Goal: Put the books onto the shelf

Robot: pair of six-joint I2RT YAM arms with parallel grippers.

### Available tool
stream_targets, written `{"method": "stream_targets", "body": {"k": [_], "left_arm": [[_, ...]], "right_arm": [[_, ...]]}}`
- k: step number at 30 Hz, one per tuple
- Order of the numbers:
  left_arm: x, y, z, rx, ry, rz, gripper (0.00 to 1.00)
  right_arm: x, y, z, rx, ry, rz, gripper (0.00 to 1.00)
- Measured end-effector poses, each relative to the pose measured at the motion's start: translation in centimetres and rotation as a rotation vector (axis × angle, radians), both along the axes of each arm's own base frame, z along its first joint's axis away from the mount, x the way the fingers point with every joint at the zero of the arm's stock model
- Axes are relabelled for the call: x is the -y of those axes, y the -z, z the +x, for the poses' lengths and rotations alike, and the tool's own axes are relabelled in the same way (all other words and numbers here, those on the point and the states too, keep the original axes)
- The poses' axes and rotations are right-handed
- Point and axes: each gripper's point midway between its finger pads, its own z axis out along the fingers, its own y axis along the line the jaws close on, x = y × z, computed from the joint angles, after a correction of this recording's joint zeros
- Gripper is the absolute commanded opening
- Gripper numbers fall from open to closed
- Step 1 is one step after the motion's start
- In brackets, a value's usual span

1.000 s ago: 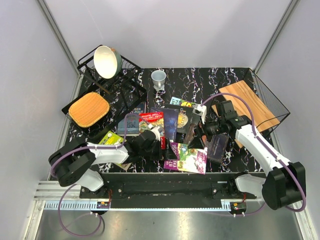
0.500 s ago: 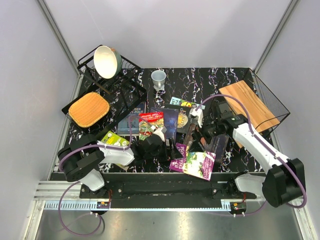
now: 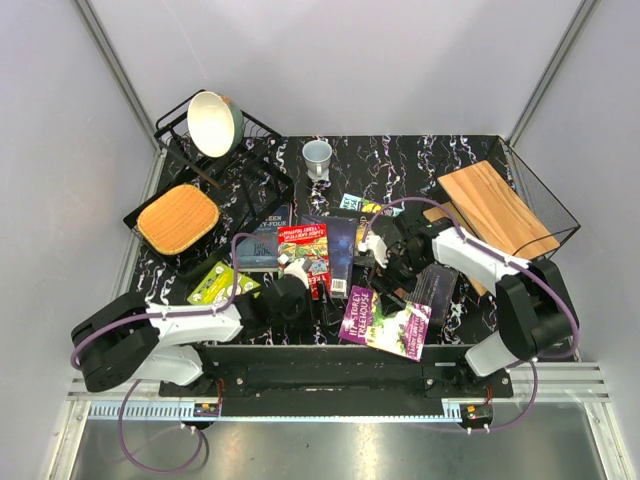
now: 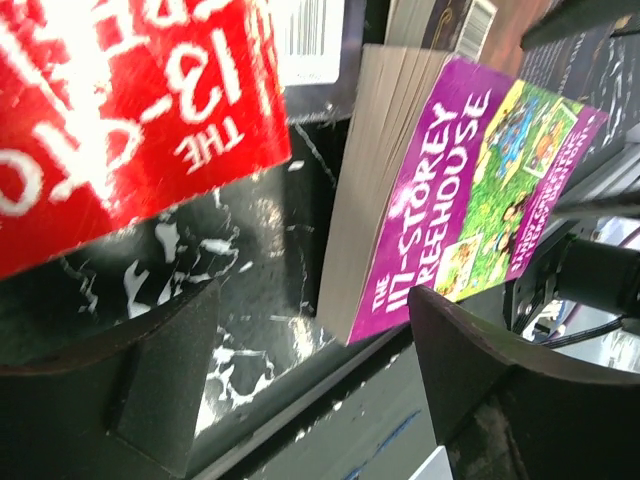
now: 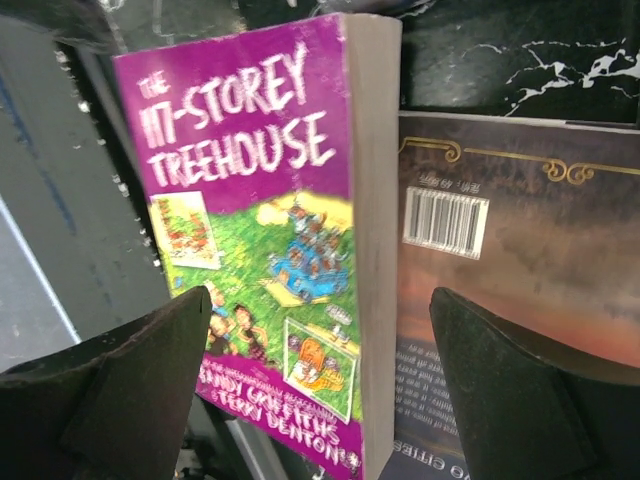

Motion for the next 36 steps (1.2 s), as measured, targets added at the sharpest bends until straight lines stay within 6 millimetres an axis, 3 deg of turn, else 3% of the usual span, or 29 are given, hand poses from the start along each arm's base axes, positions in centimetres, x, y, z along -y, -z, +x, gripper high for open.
{"method": "stream_targets", "body": {"k": [4, 9, 10, 12, 13, 15, 17, 20, 24, 25, 27, 30, 34, 36], "left_arm": [[-0.2, 1.0, -0.5, -0.015, 0.023, 0.041, 0.75], [3.1, 1.2, 0.3, -0.02, 0.072, 0.049, 0.57], [3.6, 1.5, 0.4, -0.023, 0.078, 0.054, 0.54], [4.5, 1.6, 0.5, -0.027, 0.088, 0.044, 0.5], [4.8, 1.7, 0.6, -0.028, 0.089, 0.043, 0.47], [4.9, 2.0, 0.6, -0.034, 0.086, 0.045, 0.45], [4.9, 2.0, 0.7, -0.038, 0.081, 0.046, 0.45], [4.8, 2.0, 0.7, -0.038, 0.079, 0.046, 0.45], [4.6, 1.6, 0.7, -0.015, 0.083, 0.044, 0.73], [4.2, 1.2, 0.6, 0.006, 0.085, 0.046, 0.89], [2.8, 0.1, 0.1, 0.052, 0.099, 0.052, 0.99], [0.8, -3.5, 0.0, 0.158, 0.106, 0.006, 0.99], [-0.8, -10.6, 1.3, 0.343, 0.107, -0.144, 0.99], [-1.7, -12.5, 2.0, 0.394, 0.107, -0.183, 0.99]], "right_arm": [[0.0, 1.6, 0.3, -0.018, 0.004, -0.047, 0.83], [-0.4, 1.9, 0.6, -0.028, 0.021, -0.057, 0.69], [-0.5, 2.0, 0.7, -0.028, 0.022, -0.056, 0.58], [-0.8, 2.1, 0.7, -0.027, 0.018, -0.054, 0.48], [-1.0, 2.3, 0.7, -0.029, 0.017, -0.054, 0.33], [-1.2, 2.6, 0.6, -0.034, 0.014, -0.065, 0.18], [-1.1, 2.7, 0.3, -0.054, 0.016, -0.076, 0.01], [-0.9, 2.9, -0.2, -0.098, 0.02, -0.1, 0.0], [-1.0, 2.4, -0.3, -0.114, 0.018, -0.106, 0.0], [-1.2, 2.2, -0.3, -0.111, 0.012, -0.106, 0.0], [-1.6, 1.2, -0.4, -0.088, -0.018, -0.096, 0.0], [-1.9, -1.7, -0.1, -0.002, -0.075, -0.055, 0.0], [-2.8, -7.6, 0.7, 0.148, -0.143, 0.052, 0.0], [-3.7, -10.6, 1.0, 0.205, -0.178, 0.127, 0.0]]}}
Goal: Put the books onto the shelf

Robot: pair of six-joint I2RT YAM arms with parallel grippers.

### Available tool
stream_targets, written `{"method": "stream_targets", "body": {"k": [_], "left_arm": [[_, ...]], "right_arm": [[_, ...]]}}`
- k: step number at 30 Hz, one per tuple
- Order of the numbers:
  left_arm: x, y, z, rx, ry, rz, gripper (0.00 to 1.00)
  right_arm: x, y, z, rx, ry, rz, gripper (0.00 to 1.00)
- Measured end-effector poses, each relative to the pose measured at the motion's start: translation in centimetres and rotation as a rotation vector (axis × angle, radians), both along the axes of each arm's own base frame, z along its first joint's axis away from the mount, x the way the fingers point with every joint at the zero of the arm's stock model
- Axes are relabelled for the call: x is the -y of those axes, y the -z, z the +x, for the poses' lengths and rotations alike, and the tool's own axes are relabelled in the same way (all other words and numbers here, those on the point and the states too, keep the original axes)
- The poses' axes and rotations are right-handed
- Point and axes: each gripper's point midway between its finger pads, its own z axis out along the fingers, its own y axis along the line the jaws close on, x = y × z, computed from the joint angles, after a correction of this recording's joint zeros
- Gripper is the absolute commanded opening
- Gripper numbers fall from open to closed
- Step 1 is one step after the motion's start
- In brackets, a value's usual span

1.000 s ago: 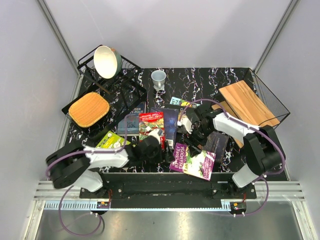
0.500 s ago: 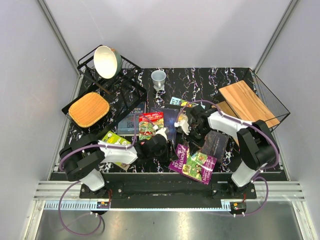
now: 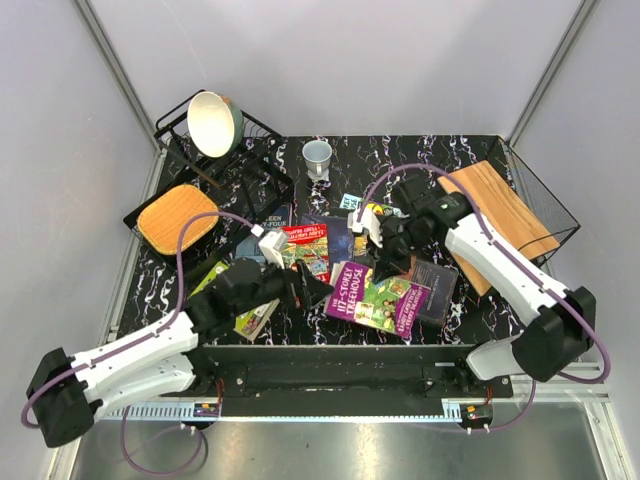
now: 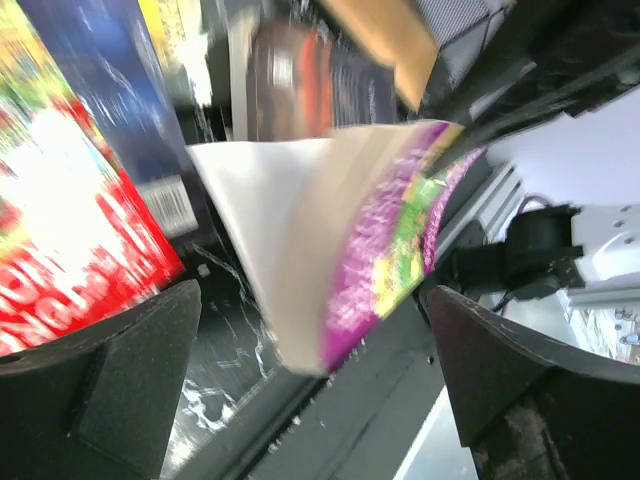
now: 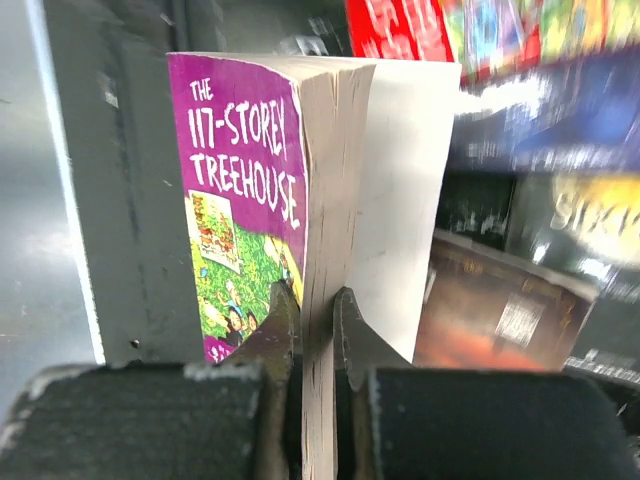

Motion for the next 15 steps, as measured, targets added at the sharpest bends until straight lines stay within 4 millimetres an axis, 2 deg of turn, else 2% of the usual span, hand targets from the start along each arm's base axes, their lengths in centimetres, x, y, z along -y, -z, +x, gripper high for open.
{"method": "stream_targets", "body": {"k": [2, 5, 9, 15], "left_arm": [[-0.7, -0.7, 0.6, 0.029, 0.016, -0.011, 0.99], [-0.5, 0.0, -0.1, 0.018, 0.096, 0.006, 0.99], [0.9, 0.2, -1.6, -0.025, 0.227, 0.005, 0.97], [2.6, -1.7, -2.7, -0.041, 0.345, -0.059, 0.95]], "right_arm": [[-0.7, -2.1, -0.2, 0.022, -0.034, 0.061, 0.0], [-1.4, -3.9, -1.2, 0.009, -0.081, 0.122, 0.0], [-1.1, -4.0, -2.5, -0.033, -0.117, 0.13, 0.0], [-1.3, -4.5, -3.5, -0.07, -0.14, 0.159, 0.0]]}}
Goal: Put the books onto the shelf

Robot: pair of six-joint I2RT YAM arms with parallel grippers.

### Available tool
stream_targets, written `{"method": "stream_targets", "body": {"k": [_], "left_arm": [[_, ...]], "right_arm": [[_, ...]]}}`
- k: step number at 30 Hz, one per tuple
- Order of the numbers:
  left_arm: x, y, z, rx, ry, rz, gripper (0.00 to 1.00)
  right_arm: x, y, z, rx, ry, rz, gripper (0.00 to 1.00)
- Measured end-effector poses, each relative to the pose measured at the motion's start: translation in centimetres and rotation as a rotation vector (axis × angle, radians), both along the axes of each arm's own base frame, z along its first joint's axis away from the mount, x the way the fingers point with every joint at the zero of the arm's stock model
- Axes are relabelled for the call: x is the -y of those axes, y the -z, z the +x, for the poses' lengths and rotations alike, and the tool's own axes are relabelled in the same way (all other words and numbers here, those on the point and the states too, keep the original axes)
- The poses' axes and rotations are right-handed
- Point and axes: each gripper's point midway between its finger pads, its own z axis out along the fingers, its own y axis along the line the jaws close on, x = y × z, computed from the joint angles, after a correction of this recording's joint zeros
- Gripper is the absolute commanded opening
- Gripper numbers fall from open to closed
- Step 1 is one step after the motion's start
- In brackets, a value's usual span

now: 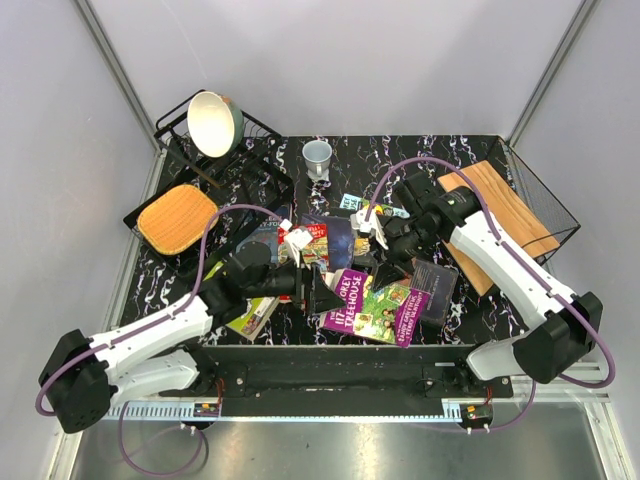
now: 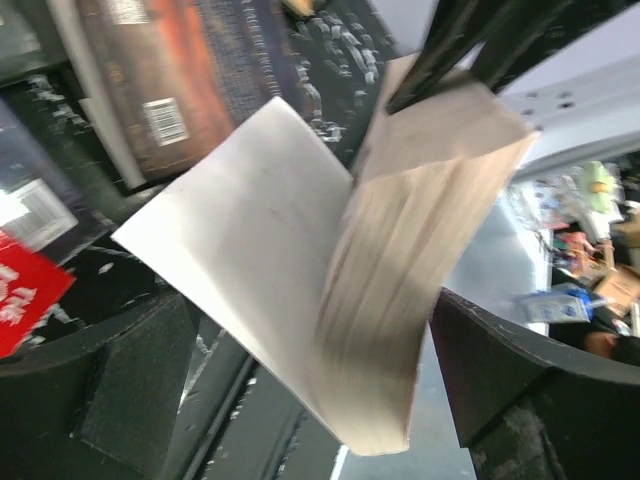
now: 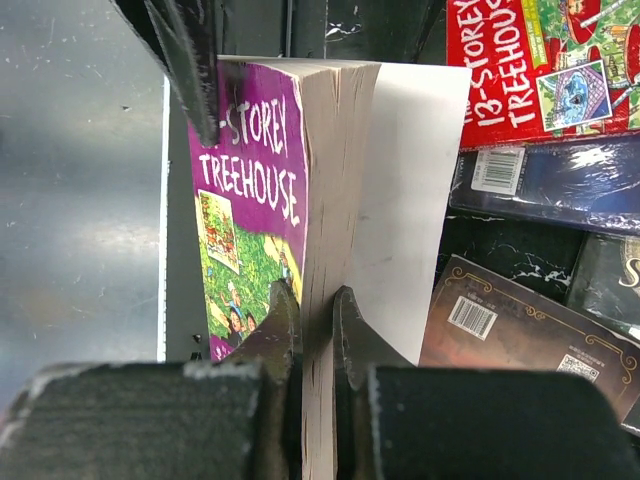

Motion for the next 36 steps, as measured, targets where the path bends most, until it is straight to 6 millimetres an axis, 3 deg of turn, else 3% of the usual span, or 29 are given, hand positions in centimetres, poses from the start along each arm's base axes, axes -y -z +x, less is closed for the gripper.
{"method": "stream_targets", "body": {"k": [4, 7, 8, 12, 13, 14, 15, 17, 18, 23, 27, 32, 36], "left_arm": [[0.4, -1.1, -0.6, -0.015, 0.036, -0.04, 0.82], [0.7, -1.6, -0.9, -0.035, 0.054, -0.06, 0.58], [0.8, -1.7, -1.0, -0.044, 0.055, -0.064, 0.43], [1.4, -2.6, -1.0, -0.069, 0.066, -0.09, 0.0], [1.5, -2.9, -1.0, -0.076, 0.062, -0.096, 0.0], [1.6, -3.2, -0.9, -0.081, 0.058, -0.101, 0.0], [1.6, -3.4, -0.8, -0.088, 0.053, -0.106, 0.0], [1.5, -3.9, -0.1, -0.114, 0.025, -0.131, 0.0], [1.4, -4.3, 0.3, -0.149, 0.006, -0.149, 0.0], [-0.5, -4.2, 4.4, -0.352, -0.221, -0.222, 0.0], [-1.2, -4.4, 6.7, -0.532, -0.395, -0.257, 0.0], [-0.5, -7.6, 8.6, -0.709, -0.5, -0.279, 0.0], [0.1, -10.3, 9.3, -0.782, -0.511, -0.355, 0.0]], "right_arm": [[-0.1, -0.2, -0.1, -0.002, -0.002, 0.006, 0.0], [-0.2, -0.8, 0.1, 0.011, -0.001, 0.013, 0.0], [-0.2, -1.0, 0.2, 0.015, -0.001, 0.016, 0.0], [-0.3, -2.1, 0.8, 0.052, 0.011, 0.017, 0.01], [-0.2, -2.3, 1.0, 0.059, 0.018, 0.012, 0.09], [-0.1, -2.6, 1.1, 0.063, 0.027, 0.008, 0.23], [-0.1, -2.8, 1.3, 0.07, 0.035, 0.004, 0.67], [0.0, -3.5, 1.8, 0.081, 0.079, -0.013, 0.95], [0.1, -4.1, 2.4, 0.114, 0.101, -0.024, 1.0], [0.8, -8.9, 5.7, 0.337, 0.183, -0.02, 1.0], [1.0, -12.2, 5.6, 0.47, 0.163, 0.049, 1.0], [1.3, -12.1, 3.9, 0.564, 0.094, 0.073, 0.9], [1.1, -10.0, 4.5, 0.626, 0.076, 0.027, 0.86]]}}
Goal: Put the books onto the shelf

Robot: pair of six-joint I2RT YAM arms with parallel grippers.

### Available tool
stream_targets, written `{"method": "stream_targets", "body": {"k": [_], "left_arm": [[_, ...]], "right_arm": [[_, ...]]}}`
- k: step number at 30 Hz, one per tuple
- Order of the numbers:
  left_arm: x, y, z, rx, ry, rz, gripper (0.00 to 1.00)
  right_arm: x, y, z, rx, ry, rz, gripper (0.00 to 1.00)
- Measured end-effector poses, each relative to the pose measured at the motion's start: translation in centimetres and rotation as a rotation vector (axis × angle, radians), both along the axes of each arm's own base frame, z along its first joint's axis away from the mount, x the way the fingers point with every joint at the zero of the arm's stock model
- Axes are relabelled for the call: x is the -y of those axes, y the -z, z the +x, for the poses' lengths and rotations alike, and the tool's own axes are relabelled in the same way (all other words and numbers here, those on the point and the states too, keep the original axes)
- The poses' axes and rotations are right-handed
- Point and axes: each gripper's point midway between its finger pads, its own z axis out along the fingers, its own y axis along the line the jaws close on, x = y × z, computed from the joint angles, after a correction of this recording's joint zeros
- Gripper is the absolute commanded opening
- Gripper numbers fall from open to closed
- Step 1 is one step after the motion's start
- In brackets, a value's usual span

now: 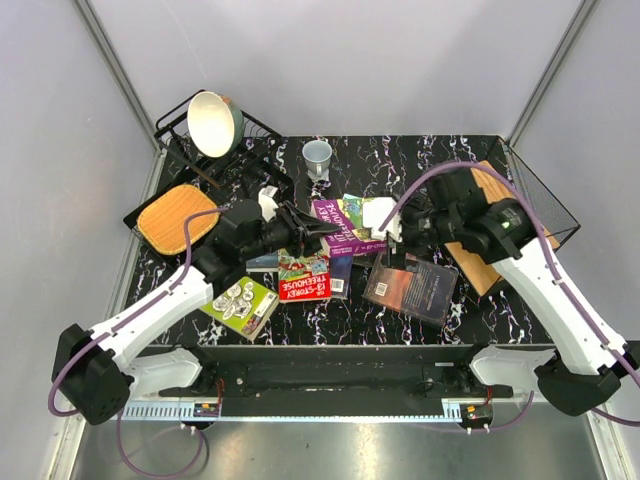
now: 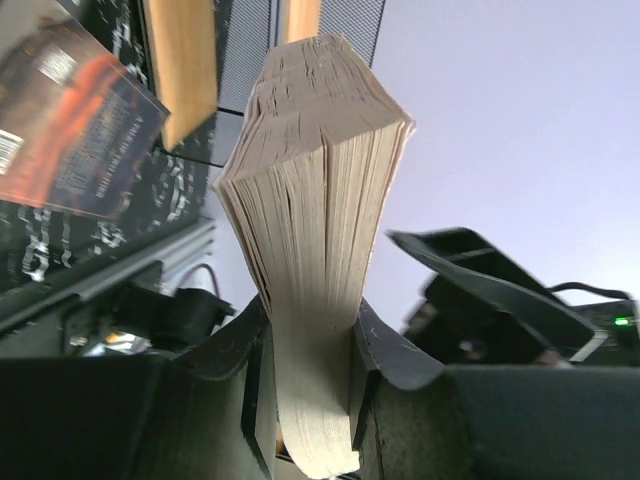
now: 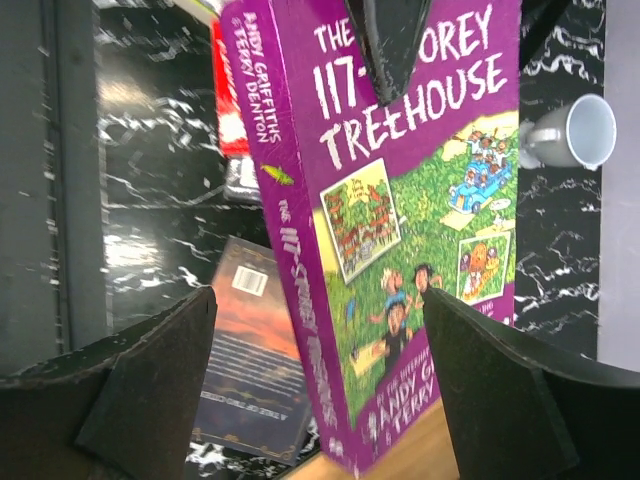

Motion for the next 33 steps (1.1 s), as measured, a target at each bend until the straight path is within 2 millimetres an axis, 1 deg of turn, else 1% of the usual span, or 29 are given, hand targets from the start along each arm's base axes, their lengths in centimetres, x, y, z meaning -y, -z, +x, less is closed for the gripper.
{"method": "stream_targets", "body": {"k": [2, 4, 5, 6, 8, 11, 13, 14, 15, 16, 17, 18, 19, 20, 21, 23, 25, 26, 27, 29, 32, 33], "left_arm": [[0.4, -0.1, 0.0, -0.03, 0.001, -0.017, 0.0], [0.9, 0.5, 0.1, -0.069, 0.004, -0.023, 0.0], [1.2, 0.8, 0.1, -0.089, 0.007, -0.024, 0.0], [1.5, 1.1, 0.1, -0.103, 0.009, -0.024, 0.0], [1.8, 1.4, 0.3, -0.131, 0.0, -0.033, 0.0], [1.9, 1.1, 0.8, -0.137, -0.019, -0.056, 0.0], [2.0, 0.6, 0.7, -0.133, -0.014, -0.077, 0.0], [2.1, 0.3, 0.7, -0.129, -0.01, -0.087, 0.0], [2.2, 0.2, 0.6, -0.126, -0.006, -0.094, 0.0], [2.2, 0.2, 0.6, -0.127, -0.007, -0.095, 0.0], [2.2, 0.4, 0.6, -0.136, -0.009, -0.095, 0.0], [2.2, 0.7, 0.5, -0.162, -0.01, -0.099, 0.0], [2.1, 0.8, 0.4, -0.168, -0.006, -0.099, 0.2], [2.1, 1.0, 0.3, -0.177, -0.003, -0.1, 0.33], [2.1, 1.0, 0.2, -0.179, -0.001, -0.1, 0.49], [1.7, 0.8, 0.3, -0.127, 0.001, -0.095, 0.75], [0.7, 0.0, 0.5, -0.02, 0.002, -0.072, 0.88], [-0.3, -0.7, 0.6, 0.064, -0.005, -0.051, 0.95], [-1.5, -1.4, 0.8, 0.149, -0.025, -0.019, 0.98], [-4.5, -2.5, 0.5, 0.323, -0.08, 0.088, 0.99], [-7.8, -3.8, -0.6, 0.506, -0.141, 0.251, 0.99], [-8.6, -3.8, -0.9, 0.539, -0.154, 0.296, 0.99]], "right_arm": [[-0.1, 1.2, 0.7, 0.028, 0.008, -0.037, 0.82], [-0.1, 2.0, 1.4, 0.06, 0.021, -0.065, 0.77], [-0.1, 2.1, 1.9, 0.08, 0.031, -0.076, 0.75], [-0.1, 2.1, 2.4, 0.102, 0.043, -0.081, 0.69], [0.1, 2.2, 2.7, 0.118, 0.054, -0.095, 0.63], [-0.2, 2.5, 3.0, 0.133, 0.059, -0.101, 0.63], [-0.4, 2.9, 3.0, 0.133, 0.057, -0.1, 0.6], [-0.5, 3.1, 3.1, 0.131, 0.059, -0.098, 0.53], [-0.5, 3.3, 3.1, 0.126, 0.062, -0.098, 0.26], [-0.5, 3.4, 3.1, 0.124, 0.062, -0.098, 0.09], [-0.6, 3.3, 3.2, 0.13, 0.062, -0.096, 0.0], [-0.7, 3.2, 3.2, 0.144, 0.046, -0.095, 0.0], [-0.7, 3.3, 2.9, 0.139, 0.036, -0.103, 0.0], [-0.6, 3.4, 2.8, 0.136, 0.036, -0.11, 0.0], [-0.6, 3.5, 2.7, 0.131, 0.038, -0.114, 0.0], [-0.6, 3.0, 2.8, 0.133, 0.044, -0.114, 0.0], [-0.4, 1.7, 2.9, 0.129, 0.082, -0.112, 0.0], [0.1, 0.8, 3.2, 0.141, 0.113, -0.116, 0.0], [0.9, -0.2, 3.5, 0.159, 0.154, -0.126, 0.0], [2.7, -2.7, 4.3, 0.206, 0.241, -0.143, 0.0], [5.5, -6.3, 5.4, 0.286, 0.379, -0.162, 0.0], [6.6, -7.1, 5.8, 0.309, 0.428, -0.173, 0.0]]}}
